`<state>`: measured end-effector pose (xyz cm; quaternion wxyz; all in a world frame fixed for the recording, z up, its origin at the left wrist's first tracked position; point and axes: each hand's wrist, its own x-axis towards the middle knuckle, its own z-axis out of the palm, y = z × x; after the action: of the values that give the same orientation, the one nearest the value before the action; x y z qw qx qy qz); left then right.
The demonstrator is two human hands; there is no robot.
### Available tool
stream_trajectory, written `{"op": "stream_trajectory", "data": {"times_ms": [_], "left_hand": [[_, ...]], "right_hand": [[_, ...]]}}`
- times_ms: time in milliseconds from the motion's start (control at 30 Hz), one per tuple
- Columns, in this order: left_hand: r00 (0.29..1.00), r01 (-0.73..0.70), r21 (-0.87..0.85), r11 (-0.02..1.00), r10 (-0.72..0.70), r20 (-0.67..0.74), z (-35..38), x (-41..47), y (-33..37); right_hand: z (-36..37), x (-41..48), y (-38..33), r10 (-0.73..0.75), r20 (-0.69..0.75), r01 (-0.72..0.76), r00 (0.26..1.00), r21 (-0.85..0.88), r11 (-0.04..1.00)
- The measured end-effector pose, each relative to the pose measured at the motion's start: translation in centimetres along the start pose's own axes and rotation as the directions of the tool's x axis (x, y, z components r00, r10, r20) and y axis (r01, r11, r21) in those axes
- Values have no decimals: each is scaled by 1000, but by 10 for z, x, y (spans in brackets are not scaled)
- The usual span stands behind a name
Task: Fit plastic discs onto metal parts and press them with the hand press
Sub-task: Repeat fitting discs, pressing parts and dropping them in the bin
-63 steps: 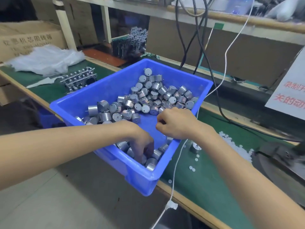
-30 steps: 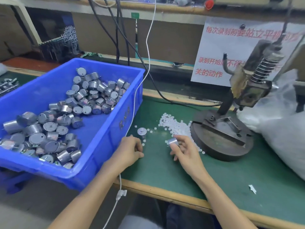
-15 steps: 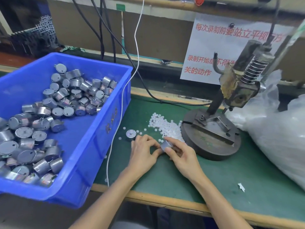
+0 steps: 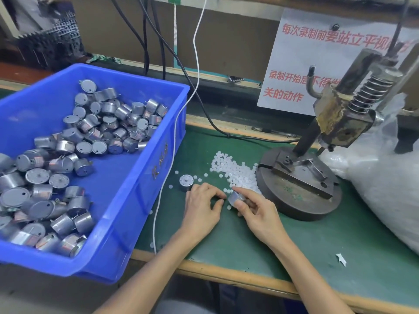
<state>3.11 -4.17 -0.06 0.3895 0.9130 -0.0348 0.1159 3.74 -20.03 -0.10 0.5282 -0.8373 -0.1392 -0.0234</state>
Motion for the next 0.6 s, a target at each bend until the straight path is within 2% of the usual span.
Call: {"op": "stream_trajectory", "data": {"times_ms": [133,300,433,600], "left_hand": [[1000,-2,5,1000,2,3,0,0,1],[1000,1,9,1000,-1,0,1,0,1],[1000,-6,11,1000,6,-9,2,-1,-1],[999,-21,14,1000,21,-24,3,0,-3]], "right_hand": [[2,1,0,-18,2,18,1000,-44,999],[5,1,-1,-120,-11,117,993,-160,980],[9,-3,-2,-274,25,268,962,-310,912],[13,-7,1,-347,58,338,936,-415,844]]}}
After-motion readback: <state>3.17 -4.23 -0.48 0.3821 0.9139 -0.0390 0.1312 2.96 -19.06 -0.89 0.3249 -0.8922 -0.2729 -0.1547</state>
